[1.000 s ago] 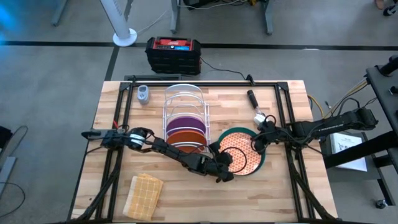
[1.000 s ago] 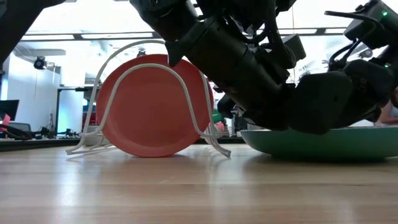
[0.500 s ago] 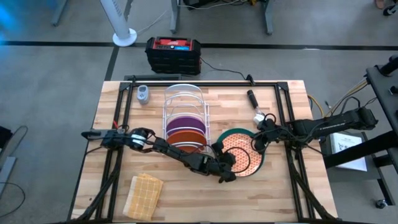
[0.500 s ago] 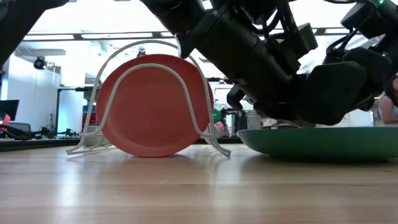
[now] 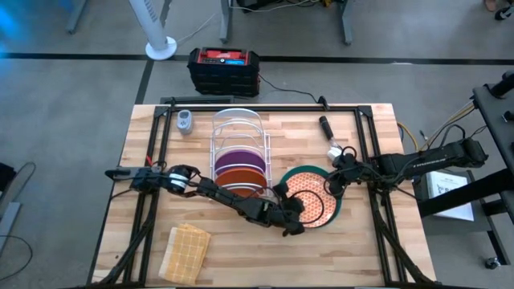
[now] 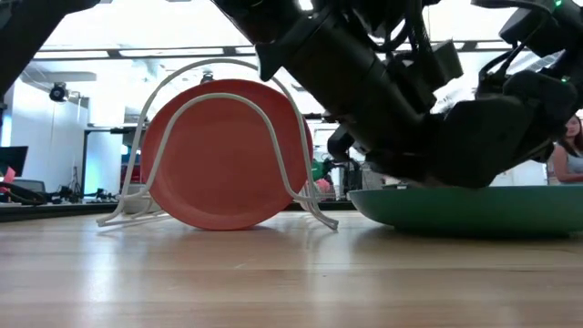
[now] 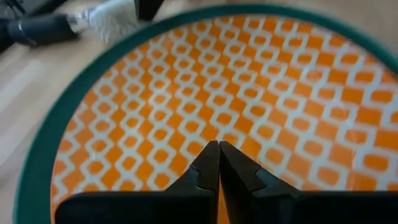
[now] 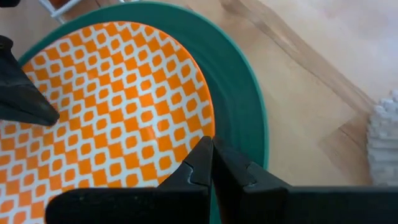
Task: Sort dishes
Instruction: Put the orange/white plate into the dish rack
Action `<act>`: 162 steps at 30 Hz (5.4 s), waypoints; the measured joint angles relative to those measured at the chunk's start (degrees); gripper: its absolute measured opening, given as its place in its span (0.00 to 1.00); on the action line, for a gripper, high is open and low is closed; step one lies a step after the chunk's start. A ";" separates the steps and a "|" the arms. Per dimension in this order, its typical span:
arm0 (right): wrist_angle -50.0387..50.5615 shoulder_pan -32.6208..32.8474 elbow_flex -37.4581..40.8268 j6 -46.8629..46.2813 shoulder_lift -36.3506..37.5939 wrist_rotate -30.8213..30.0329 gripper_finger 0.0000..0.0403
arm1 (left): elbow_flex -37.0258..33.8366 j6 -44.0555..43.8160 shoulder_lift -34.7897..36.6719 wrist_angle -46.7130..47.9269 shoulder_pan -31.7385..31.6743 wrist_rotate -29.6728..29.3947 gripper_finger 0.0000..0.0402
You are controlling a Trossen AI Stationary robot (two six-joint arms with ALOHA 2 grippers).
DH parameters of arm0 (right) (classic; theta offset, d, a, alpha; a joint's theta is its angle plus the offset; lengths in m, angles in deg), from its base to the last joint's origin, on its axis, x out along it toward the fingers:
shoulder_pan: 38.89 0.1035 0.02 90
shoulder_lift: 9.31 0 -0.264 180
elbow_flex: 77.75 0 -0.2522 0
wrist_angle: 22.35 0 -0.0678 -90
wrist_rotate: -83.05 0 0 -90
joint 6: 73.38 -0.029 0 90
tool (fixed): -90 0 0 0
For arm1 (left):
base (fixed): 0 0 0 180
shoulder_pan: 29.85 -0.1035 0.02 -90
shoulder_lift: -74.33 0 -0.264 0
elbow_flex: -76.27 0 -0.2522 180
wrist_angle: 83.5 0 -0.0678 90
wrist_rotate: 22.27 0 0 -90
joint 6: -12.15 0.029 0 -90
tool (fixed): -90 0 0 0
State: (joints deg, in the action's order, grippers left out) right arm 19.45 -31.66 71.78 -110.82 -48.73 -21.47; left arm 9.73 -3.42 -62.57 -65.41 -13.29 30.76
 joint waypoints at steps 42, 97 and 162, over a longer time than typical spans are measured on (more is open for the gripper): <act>0.59 -0.39 0.02 -6.31 -0.11 4.55 0.49 | 0.09 -6.04 -2.28 1.41 -0.17 1.41 0.00; -0.21 -0.39 1.64 -4.06 -0.11 4.04 0.52 | 0.04 -4.37 -2.34 1.22 -0.15 0.63 0.00; -5.19 -0.42 2.51 1.97 -0.09 0.92 0.00 | -0.06 -1.55 -2.69 -3.25 -0.24 -2.81 0.00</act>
State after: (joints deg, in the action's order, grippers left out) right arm 14.26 -32.08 74.30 -108.85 -48.82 -20.56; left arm 9.66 -4.97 -65.25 -68.67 -13.53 27.95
